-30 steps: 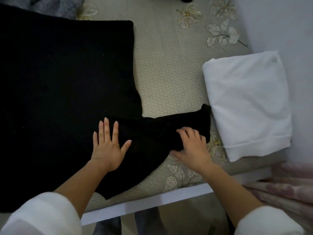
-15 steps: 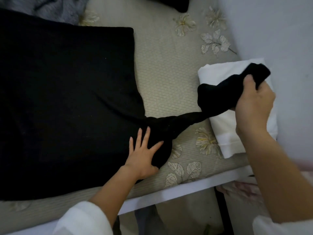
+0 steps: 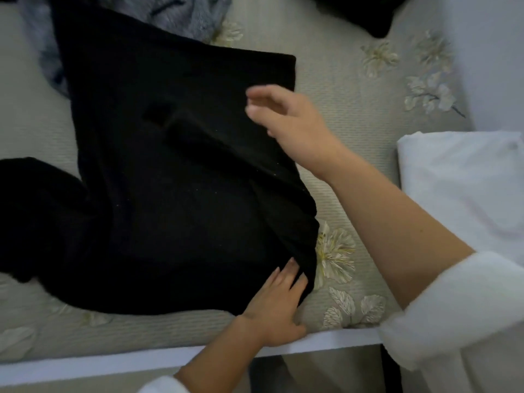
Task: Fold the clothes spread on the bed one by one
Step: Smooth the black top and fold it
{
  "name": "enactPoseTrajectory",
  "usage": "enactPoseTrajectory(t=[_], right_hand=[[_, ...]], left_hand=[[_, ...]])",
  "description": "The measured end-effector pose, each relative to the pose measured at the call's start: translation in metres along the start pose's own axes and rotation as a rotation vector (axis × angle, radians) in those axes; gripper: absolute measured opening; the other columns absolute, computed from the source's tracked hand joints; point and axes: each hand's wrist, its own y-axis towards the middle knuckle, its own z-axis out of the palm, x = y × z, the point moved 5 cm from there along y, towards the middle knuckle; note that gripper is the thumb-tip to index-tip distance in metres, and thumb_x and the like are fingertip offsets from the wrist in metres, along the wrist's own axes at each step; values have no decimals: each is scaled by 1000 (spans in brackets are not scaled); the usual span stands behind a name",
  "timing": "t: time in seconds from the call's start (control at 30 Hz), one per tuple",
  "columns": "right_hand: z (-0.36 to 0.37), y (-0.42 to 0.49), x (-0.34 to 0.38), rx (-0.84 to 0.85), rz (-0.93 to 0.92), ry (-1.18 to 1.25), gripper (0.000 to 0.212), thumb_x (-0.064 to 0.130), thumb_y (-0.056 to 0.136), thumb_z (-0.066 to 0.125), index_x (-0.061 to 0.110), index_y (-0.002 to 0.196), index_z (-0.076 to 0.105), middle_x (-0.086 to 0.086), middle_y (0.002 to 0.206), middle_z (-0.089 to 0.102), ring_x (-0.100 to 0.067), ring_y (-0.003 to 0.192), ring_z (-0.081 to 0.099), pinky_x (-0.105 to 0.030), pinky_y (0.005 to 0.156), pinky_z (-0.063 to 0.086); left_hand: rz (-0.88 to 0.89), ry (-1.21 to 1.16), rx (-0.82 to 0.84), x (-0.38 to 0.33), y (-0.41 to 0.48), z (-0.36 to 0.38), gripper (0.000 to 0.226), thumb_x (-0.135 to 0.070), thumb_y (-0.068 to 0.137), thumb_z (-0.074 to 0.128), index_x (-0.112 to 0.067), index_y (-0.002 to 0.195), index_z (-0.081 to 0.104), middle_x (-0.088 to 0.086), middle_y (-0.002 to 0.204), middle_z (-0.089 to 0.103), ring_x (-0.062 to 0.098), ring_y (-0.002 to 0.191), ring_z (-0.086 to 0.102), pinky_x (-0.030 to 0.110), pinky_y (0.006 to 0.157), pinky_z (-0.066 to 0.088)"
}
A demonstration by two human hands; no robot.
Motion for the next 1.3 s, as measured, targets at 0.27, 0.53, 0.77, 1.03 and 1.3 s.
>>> enactPoseTrajectory(t=[0.27, 0.53, 0.77, 1.03, 1.3], right_hand=[[-29, -63, -158, -200, 516, -195, 18, 2, 86, 57, 13, 98, 65, -1, 88, 65, -23, 93, 64, -30, 80, 48], [-10, -60, -179, -59, 451, -85, 17, 10, 89, 63, 8, 105, 65, -6, 98, 69, -17, 92, 64, -29, 81, 52], [-29, -64, -191, -392, 587, 547, 20, 25, 98, 49, 18, 98, 68, 6, 92, 73, -10, 86, 68, -27, 68, 54], [-40, -53, -178, -303, 437, 571, 20, 12, 83, 52, 25, 74, 64, 10, 72, 64, -5, 71, 59, -24, 64, 46], [-28, -60, -155, -58, 290, 362, 20, 0, 85, 58, 12, 83, 74, 8, 72, 72, 0, 71, 67, -8, 61, 46]], left_hand=[[-436, -1160, -146, 12, 5, -12, 58, -36, 84, 70, -29, 133, 40, -6, 118, 58, 6, 107, 58, 13, 83, 47], [-547, -1270, -36, 11, 14, -26, 14, -22, 89, 61, -17, 76, 58, 2, 83, 63, 11, 81, 61, 28, 80, 52], [-488, -1195, 19, 41, -1, -51, 10, -17, 88, 53, -14, 81, 59, 3, 90, 63, 14, 90, 60, 30, 90, 49], [-412, -875, 158, 37, 0, -48, 15, -29, 91, 60, -25, 80, 70, -5, 87, 71, 5, 78, 66, 12, 67, 47], [-706, -1564, -651, 102, 45, -148, 33, -50, 90, 56, -22, 107, 53, 4, 99, 70, 15, 85, 70, 26, 66, 54]])
